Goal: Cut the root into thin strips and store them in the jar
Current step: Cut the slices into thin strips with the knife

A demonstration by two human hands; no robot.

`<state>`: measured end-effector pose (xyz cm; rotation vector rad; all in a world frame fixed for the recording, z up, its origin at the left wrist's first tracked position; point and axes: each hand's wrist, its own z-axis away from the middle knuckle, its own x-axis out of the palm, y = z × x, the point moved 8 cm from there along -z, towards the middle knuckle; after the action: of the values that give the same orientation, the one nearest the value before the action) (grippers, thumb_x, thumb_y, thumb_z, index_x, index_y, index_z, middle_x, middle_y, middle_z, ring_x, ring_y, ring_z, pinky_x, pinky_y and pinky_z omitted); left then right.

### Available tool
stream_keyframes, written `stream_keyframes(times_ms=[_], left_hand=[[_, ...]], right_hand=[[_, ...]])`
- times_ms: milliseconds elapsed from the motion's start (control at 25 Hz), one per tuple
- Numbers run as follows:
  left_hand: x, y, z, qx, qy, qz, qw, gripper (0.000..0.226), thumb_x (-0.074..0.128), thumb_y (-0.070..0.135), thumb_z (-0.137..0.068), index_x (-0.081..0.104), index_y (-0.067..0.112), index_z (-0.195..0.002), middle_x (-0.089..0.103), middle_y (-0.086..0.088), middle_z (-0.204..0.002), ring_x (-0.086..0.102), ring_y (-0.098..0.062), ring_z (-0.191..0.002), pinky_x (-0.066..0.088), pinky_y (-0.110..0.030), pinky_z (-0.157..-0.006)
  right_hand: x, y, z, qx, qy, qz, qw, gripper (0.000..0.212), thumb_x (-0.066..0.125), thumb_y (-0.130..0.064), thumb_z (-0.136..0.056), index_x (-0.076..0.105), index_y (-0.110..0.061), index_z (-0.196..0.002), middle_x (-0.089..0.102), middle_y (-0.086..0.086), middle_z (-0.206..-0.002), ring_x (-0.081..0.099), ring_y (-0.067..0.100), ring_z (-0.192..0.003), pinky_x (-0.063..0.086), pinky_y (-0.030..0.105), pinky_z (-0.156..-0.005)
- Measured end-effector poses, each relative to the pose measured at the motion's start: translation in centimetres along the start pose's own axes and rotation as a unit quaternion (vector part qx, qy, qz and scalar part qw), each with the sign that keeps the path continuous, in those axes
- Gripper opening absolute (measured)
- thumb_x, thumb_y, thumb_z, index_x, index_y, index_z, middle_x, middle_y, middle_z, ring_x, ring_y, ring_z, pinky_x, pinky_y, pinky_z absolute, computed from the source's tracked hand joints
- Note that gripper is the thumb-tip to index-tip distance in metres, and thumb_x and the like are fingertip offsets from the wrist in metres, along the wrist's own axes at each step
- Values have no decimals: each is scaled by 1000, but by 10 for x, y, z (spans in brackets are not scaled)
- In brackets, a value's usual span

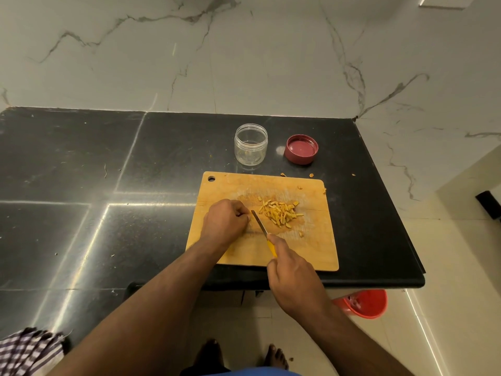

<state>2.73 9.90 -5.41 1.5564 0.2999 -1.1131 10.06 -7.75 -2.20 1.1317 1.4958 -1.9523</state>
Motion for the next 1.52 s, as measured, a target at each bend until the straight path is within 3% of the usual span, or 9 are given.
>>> stream_keyframes(times_ms=[240,440,640,840,1080,1280,1400,1520], left_hand=[[1,-2,-4,-19,-14,12,1000,9,68,21,-88,76,25,-89,72,10,-87,63,-9,-78,56,-31,-69],[3,0,-5,-26,-23,5,999,9,66,21,-91,74,23,-91,70,8,-87,63,-11,-78,52,-28,-65],[2,-2,-3,-30,-22,15,999,5,68,21,-91,73,24,-91,69,8,-87,63,-11,-81,56,-31,-70],[-1,0,1,-24,-16,27,999,7,68,20,-92,74,22,-92,68,8,-87,61,-9,-77,44,-22,-59],[-1,1,1,-29,-3,24,999,7,68,21,-90,75,23,-89,69,8,-85,61,-10,-76,51,-27,-63],[0,0,1,-32,4,18,999,6,68,23,-90,74,23,-89,68,9,-83,61,-10,-76,47,-25,-62],[0,-2,2,-24,-1,19,1000,8,68,21,-89,76,22,-91,70,8,-87,63,-10,-80,53,-28,-66],[-1,-1,3,-20,-6,18,1000,11,67,18,-89,77,21,-93,71,7,-89,62,-8,-78,45,-21,-60]], right_hand=[[10,-1,-12,-9,-25,39,999,52,35,-26,-101,24,-26,-152,62,3,-113,59,20,-88,46,33,-72],[9,2,3,-7,-28,25,999,49,36,-28,-102,25,-27,-151,62,0,-110,59,15,-86,49,32,-74],[-6,3,19,-16,4,-1,1000,49,37,-27,-103,28,-27,-151,55,-10,-96,51,7,-72,37,17,-59],[-3,-4,2,-16,2,9,1000,50,35,-26,-102,28,-26,-151,62,-1,-110,55,12,-84,39,26,-69],[8,-7,-12,-18,-26,43,999,50,35,-25,-102,25,-25,-151,62,3,-106,57,19,-82,44,31,-68],[7,-2,2,-12,-31,28,999,50,36,-25,-102,26,-24,-151,62,0,-106,57,15,-83,38,26,-68],[-2,0,16,-16,-10,1,1000,48,37,-24,-102,29,-25,-150,60,-4,-102,54,9,-80,35,22,-67],[-5,-3,8,-12,2,-10,1000,49,36,-24,-102,28,-25,-150,61,-3,-106,52,9,-80,33,22,-67]])
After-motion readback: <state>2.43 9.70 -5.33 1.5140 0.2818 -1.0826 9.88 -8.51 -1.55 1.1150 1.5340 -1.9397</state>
